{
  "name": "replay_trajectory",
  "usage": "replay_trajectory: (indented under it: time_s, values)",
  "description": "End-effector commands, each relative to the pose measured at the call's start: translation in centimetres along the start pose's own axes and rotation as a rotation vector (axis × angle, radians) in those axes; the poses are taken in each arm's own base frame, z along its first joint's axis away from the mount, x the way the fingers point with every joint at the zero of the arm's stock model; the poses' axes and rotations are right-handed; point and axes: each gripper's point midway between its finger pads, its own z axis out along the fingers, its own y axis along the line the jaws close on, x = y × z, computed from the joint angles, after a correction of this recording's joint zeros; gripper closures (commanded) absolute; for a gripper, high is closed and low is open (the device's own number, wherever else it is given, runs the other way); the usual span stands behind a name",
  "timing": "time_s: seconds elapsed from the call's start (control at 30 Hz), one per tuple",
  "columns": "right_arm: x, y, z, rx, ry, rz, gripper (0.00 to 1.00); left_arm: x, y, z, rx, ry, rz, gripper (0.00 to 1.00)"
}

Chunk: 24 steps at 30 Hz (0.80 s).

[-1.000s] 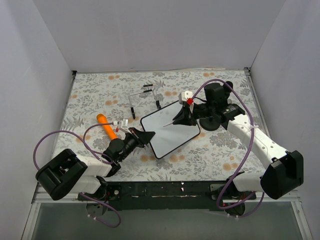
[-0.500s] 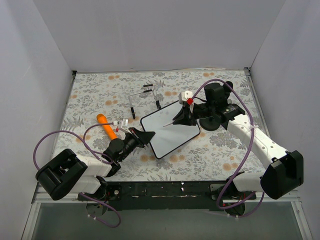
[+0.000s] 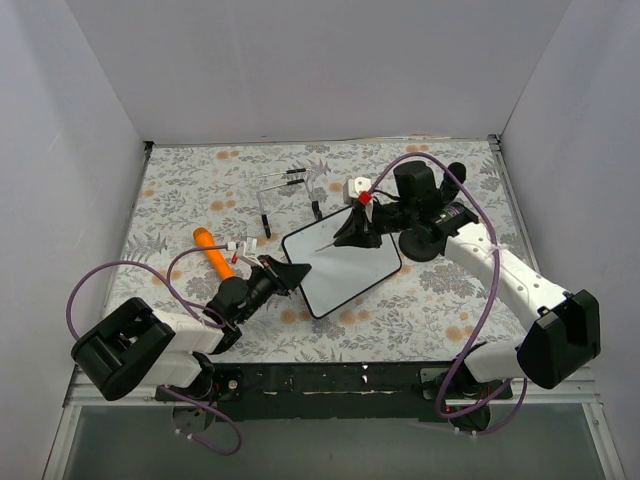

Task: Write a sentence on the whiteboard

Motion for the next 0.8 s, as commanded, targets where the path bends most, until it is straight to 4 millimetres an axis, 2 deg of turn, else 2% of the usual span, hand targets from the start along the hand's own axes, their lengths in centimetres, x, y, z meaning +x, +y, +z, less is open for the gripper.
replay_trajectory:
  time_s: [0.0, 0.4, 0.6, 0.77]
  values:
    - [-3.4, -1.8, 0.0, 0.065, -0.042, -0.064, 0.99, -2.0, -3.1, 0.2, 0.110, -0.066, 0.009, 1.00]
    - [-2.3, -3.5, 2.0, 0.184, -0.065, 0.039, 0.99, -2.1, -3.3, 0.4, 0.113, -0.066, 0.003, 1.00]
    - [-1.4, -3.0, 2.4, 0.169, -0.067, 0.073, 0.99, -2.1, -3.5, 0.3, 0.123, -0.069, 0.008, 1.00]
    - [-2.1, -1.5, 2.1, 0.104, -0.088, 0.032, 0.99, -2.2, -3.6, 0.3, 0.130, -0.074, 0.007, 1.00]
